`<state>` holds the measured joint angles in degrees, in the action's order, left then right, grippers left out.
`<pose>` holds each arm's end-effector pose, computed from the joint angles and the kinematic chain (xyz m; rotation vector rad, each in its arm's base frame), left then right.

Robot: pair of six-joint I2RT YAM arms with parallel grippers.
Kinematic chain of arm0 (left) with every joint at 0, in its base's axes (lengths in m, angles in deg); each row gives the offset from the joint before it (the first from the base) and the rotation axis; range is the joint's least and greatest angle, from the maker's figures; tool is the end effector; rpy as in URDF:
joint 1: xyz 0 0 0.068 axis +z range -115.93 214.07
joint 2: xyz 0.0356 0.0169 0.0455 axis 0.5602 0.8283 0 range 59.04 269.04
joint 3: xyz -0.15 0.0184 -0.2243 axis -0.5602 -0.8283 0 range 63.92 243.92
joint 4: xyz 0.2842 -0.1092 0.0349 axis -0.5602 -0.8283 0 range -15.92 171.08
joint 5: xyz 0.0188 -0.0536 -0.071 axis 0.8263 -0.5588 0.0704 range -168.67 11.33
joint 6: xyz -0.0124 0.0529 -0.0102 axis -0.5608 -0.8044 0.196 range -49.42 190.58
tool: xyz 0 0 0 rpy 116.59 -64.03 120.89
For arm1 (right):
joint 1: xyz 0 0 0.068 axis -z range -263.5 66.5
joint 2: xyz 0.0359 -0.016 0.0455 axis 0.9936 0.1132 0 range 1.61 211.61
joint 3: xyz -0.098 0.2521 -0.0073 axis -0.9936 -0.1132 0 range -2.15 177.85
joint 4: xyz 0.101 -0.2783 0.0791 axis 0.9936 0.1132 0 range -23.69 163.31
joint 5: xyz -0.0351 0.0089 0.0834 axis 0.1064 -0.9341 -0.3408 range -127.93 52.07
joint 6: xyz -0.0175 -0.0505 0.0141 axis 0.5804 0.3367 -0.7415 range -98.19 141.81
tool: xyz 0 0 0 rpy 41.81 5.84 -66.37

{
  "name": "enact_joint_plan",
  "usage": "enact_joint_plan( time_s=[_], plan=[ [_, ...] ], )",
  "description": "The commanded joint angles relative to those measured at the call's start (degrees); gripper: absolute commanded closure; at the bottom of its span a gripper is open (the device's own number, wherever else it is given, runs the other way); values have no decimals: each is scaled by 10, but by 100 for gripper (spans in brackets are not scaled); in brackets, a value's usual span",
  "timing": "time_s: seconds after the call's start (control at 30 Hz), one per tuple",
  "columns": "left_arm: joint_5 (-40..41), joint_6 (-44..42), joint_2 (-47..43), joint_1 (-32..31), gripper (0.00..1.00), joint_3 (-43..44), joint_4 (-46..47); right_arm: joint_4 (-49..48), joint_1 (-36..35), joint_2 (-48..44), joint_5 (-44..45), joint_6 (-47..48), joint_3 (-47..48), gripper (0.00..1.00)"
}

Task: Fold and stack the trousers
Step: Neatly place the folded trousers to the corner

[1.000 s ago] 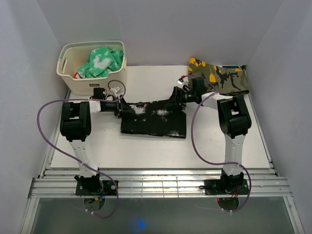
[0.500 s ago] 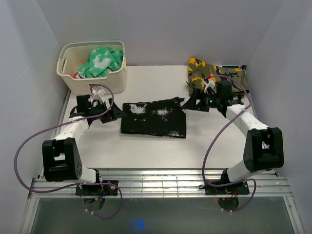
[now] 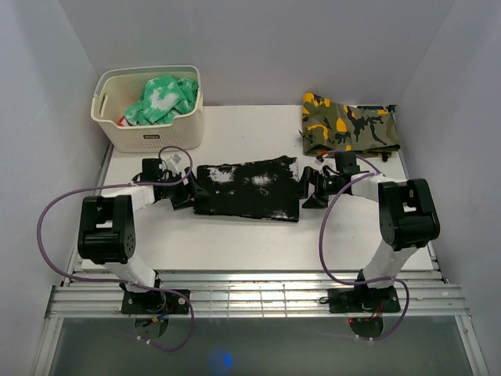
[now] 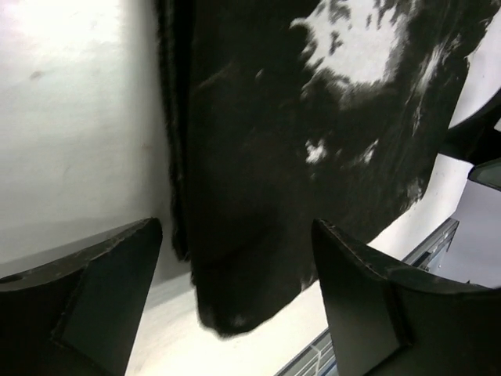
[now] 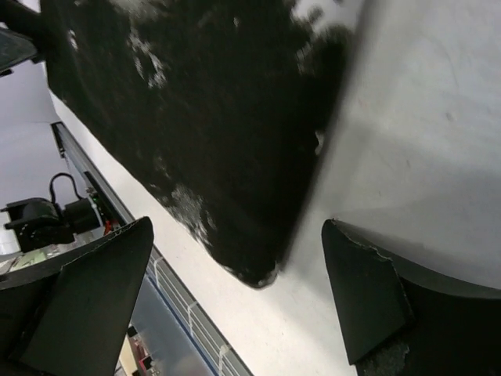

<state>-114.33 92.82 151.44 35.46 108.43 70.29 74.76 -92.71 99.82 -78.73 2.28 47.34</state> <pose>0.3264 -0.0140 0.1087 -0.2986 2.5561 -0.9409 0.3426 0.0805 0.1061 -0.0490 2.5643 1.1048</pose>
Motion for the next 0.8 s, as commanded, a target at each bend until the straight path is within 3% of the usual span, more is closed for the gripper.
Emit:
enact_joint_plan(
  time_s=[0.0,0.1,0.2,0.3,0.33,0.37,0.43,0.5,0.77],
  plan=[
    [63,13,65,-33,12,11,15,-10,-12,60,9,14,17,5],
    [97,25,93,-50,23,24,-3,-23,-33,88,1,11,30,9],
    [105,40,118,-61,43,30,-15,-32,-50,108,-10,4,44,17],
    [111,47,128,-80,63,49,-25,-31,-51,105,-15,4,62,40],
    [111,49,126,-82,69,54,-27,-25,-49,96,-16,7,69,53],
    [106,52,124,-83,84,59,-29,-19,-49,89,-16,21,81,62],
    [88,57,118,-88,100,79,-29,-1,-45,60,-5,40,93,84],
    [81,60,103,-93,100,93,-27,10,-37,40,6,63,111,92],
    [55,67,76,-124,100,161,-3,82,13,-12,44,132,201,92]
  ],
)
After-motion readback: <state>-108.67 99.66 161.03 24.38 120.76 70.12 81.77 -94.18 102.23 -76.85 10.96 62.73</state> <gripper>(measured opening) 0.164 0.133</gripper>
